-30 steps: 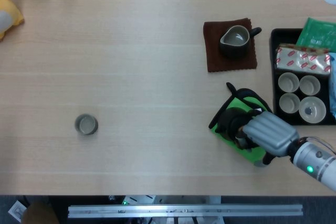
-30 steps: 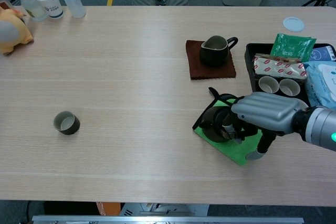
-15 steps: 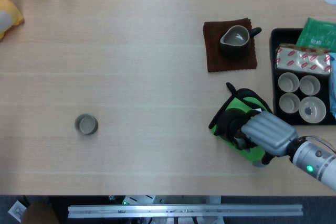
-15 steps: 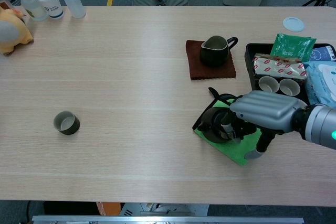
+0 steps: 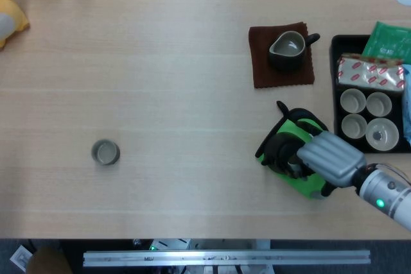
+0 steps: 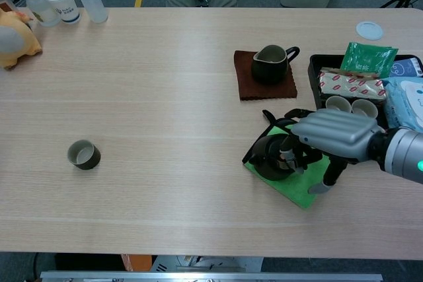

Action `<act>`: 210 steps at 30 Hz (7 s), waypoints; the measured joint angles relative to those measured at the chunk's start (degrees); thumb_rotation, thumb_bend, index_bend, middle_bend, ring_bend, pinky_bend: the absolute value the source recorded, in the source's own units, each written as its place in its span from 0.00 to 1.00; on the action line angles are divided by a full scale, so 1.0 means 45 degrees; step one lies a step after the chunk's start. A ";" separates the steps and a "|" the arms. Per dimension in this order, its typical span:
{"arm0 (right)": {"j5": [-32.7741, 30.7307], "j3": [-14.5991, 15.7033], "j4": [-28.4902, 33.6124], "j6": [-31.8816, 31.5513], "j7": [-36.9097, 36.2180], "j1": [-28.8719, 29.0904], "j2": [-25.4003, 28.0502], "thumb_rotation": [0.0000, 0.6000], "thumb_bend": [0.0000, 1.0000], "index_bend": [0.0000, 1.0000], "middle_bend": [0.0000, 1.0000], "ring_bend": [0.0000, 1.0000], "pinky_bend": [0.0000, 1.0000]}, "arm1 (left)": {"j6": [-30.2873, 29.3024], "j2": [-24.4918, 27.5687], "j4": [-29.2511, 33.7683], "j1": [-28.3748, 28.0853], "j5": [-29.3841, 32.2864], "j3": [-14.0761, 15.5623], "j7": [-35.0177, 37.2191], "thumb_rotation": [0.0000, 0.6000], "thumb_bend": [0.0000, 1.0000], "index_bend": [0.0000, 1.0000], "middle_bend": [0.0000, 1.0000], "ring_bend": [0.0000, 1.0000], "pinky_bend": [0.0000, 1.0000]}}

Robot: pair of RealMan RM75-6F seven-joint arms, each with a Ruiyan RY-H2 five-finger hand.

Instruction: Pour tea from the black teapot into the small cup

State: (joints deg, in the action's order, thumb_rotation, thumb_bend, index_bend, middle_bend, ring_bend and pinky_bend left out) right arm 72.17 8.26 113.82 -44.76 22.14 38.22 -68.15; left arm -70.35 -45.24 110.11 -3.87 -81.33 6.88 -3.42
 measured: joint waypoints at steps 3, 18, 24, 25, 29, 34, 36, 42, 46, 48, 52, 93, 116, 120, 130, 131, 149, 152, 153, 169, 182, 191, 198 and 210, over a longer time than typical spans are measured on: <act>-0.0181 -0.0094 -0.0093 0.0085 -0.0089 0.0053 -0.0041 1.00 0.00 0.67 0.67 0.66 0.00 | 0.0021 0.0009 0.0006 -0.0008 0.0032 0.0005 -0.0024 1.00 0.28 0.23 0.27 0.28 0.21; -0.0530 0.0225 -0.0198 0.0712 0.0147 0.0293 -0.0016 1.00 0.00 0.68 0.68 0.66 0.00 | 0.0091 0.0027 0.0004 -0.0043 0.0141 0.0005 -0.0034 1.00 0.28 0.23 0.27 0.28 0.21; -0.0578 0.0410 -0.0147 0.0878 0.0338 0.0380 0.0052 1.00 0.00 0.70 0.68 0.66 0.00 | 0.0120 0.0042 -0.0007 -0.0041 0.0165 0.0024 -0.0010 1.00 0.28 0.23 0.27 0.28 0.21; -0.0599 0.0413 -0.0137 0.0880 0.0339 0.0387 0.0059 1.00 0.00 0.71 0.69 0.66 0.00 | 0.0127 0.0045 -0.0009 -0.0043 0.0170 0.0027 -0.0008 1.00 0.28 0.23 0.27 0.28 0.21; -0.0619 0.0322 -0.0104 0.0746 0.0207 0.0361 0.0038 1.00 0.00 0.78 0.75 0.72 0.00 | 0.0154 0.0051 0.0002 -0.0056 0.0173 0.0033 -0.0011 1.00 0.28 0.23 0.27 0.28 0.21; -0.0667 0.0130 -0.0138 0.0712 -0.0169 0.0361 0.0008 1.00 0.00 0.86 0.83 0.79 0.00 | 0.0115 0.0083 0.0004 -0.0030 0.0193 0.0036 0.0032 1.00 0.28 0.23 0.27 0.28 0.21; -0.0711 0.0035 -0.0181 0.0702 -0.0296 0.0377 -0.0012 1.00 0.00 0.87 0.84 0.81 0.00 | 0.0125 0.0092 0.0000 -0.0024 0.0196 0.0050 0.0041 1.00 0.28 0.23 0.27 0.28 0.21; -0.0999 -0.0308 -0.0363 0.0618 -0.0853 0.0386 -0.0125 1.00 0.00 0.88 0.87 0.83 0.00 | 0.0151 0.0117 0.0011 -0.0031 0.0201 0.0060 0.0059 1.00 0.28 0.23 0.27 0.28 0.21; -0.1096 -0.0555 -0.0526 0.0497 -0.1342 0.0336 -0.0195 1.00 0.00 0.89 0.87 0.83 0.00 | 0.0119 0.0137 0.0032 -0.0041 0.0182 0.0035 0.0074 1.00 0.28 0.23 0.27 0.28 0.21; -0.1077 -0.0700 -0.0599 0.0375 -0.1631 0.0278 -0.0237 1.00 0.00 0.90 0.88 0.84 0.00 | 0.0120 0.0146 0.0042 -0.0047 0.0162 0.0036 0.0068 1.00 0.28 0.23 0.27 0.28 0.21; -0.0800 -0.1026 -0.0730 -0.0016 -0.2260 0.0107 -0.0331 1.00 0.00 0.91 0.89 0.85 0.00 | 0.0143 0.0147 0.0066 -0.0063 0.0127 0.0044 0.0063 1.00 0.28 0.23 0.28 0.28 0.21; 0.0072 -0.2436 -0.1250 -0.2094 -0.2904 -0.0654 0.0447 0.53 0.04 1.00 0.91 0.85 0.00 | 0.0247 0.0108 0.0465 -0.0232 0.0009 0.0044 -0.0324 1.00 0.28 0.23 0.28 0.29 0.21; 0.0855 -0.2560 -0.1128 -0.3240 -0.2186 -0.1196 0.0379 0.79 0.32 1.00 0.91 0.86 0.00 | 0.0443 -0.0146 0.0051 -0.0811 -0.0838 -0.0227 -0.0099 1.00 0.28 0.23 0.28 0.29 0.21; 0.0945 -0.2585 -0.1118 -0.3425 -0.2091 -0.1298 0.0400 0.80 0.32 1.00 0.91 0.86 0.00 | 0.0817 -0.0288 -0.0156 -0.1175 -0.1037 -0.0337 -0.0021 1.00 0.28 0.23 0.28 0.29 0.21; 0.0862 -0.2770 -0.1136 -0.3622 -0.2054 -0.1431 0.0508 0.82 0.32 1.00 0.91 0.86 0.00 | 0.2894 -0.0847 -0.0431 -0.2526 -0.1188 -0.0477 0.0366 1.00 0.28 0.19 0.27 0.29 0.21; 0.0828 -0.2788 -0.1139 -0.3614 -0.2034 -0.1435 0.0508 0.82 0.32 1.00 0.91 0.86 0.00 | 0.3116 -0.0978 -0.0476 -0.2674 -0.1199 -0.0488 0.0391 1.00 0.28 0.19 0.27 0.29 0.21; 0.0881 -0.2831 -0.1134 -0.3653 -0.2176 -0.1626 0.0658 0.83 0.32 1.00 0.91 0.86 0.00 | 0.4397 -0.4550 -0.2079 -0.3870 0.0461 -0.0775 -0.2846 1.00 0.26 0.21 0.21 0.23 0.21; 0.0924 -0.2827 -0.1166 -0.3636 -0.2248 -0.1646 0.0671 0.83 0.32 1.00 0.91 0.86 0.00 | 0.4303 -0.5160 -0.2465 -0.3905 0.0830 -0.0813 -0.3286 1.00 0.26 0.22 0.20 0.20 0.21; 0.0932 -0.2827 -0.1175 -0.3631 -0.2274 -0.1653 0.0678 0.83 0.32 1.00 0.91 0.86 0.00 | 0.4273 -0.5317 -0.2577 -0.3920 0.0930 -0.0824 -0.3405 1.00 0.26 0.22 0.19 0.20 0.21; 0.1112 -0.2803 -0.1322 -0.3476 -0.2664 -0.1734 0.0785 0.85 0.32 1.00 0.91 0.86 0.00 | 0.4117 -0.6741 -0.3608 -0.4115 0.2014 -0.0725 -0.3931 1.00 0.27 0.26 0.19 0.20 0.21; 0.1210 -0.2788 -0.1319 -0.3440 -0.2801 -0.1804 0.0861 0.86 0.32 1.00 0.91 0.86 0.00 | 0.4003 -0.7307 -0.4206 -0.4179 0.2071 -0.0544 -0.3757 1.00 0.27 0.26 0.19 0.20 0.21; 0.1226 -0.2817 -0.1346 -0.3444 -0.2858 -0.1838 0.0898 0.86 0.32 1.00 0.91 0.86 0.00 | 0.3902 -0.7700 -0.4517 -0.4153 0.2186 -0.0597 -0.3323 1.00 0.27 0.29 0.20 0.20 0.21; 0.1215 -0.2818 -0.1331 -0.3440 -0.2902 -0.1877 0.0927 0.87 0.32 1.00 0.91 0.86 0.00 | 0.3860 -0.7909 -0.4625 -0.4171 0.2228 -0.0661 -0.3031 1.00 0.27 0.33 0.21 0.20 0.21; 0.1260 -0.2891 -0.1291 -0.3446 -0.3011 -0.1882 0.0988 0.88 0.32 1.00 0.91 0.86 0.00 | 0.3993 -0.7826 -0.4332 -0.4553 0.2118 -0.0901 -0.2824 1.00 0.27 0.36 0.22 0.21 0.21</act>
State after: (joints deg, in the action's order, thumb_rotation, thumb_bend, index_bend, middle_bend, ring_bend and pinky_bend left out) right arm 77.84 -4.75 108.01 -60.26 8.59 29.76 -63.70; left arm -52.39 -80.45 90.61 -24.36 -71.80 2.83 -16.12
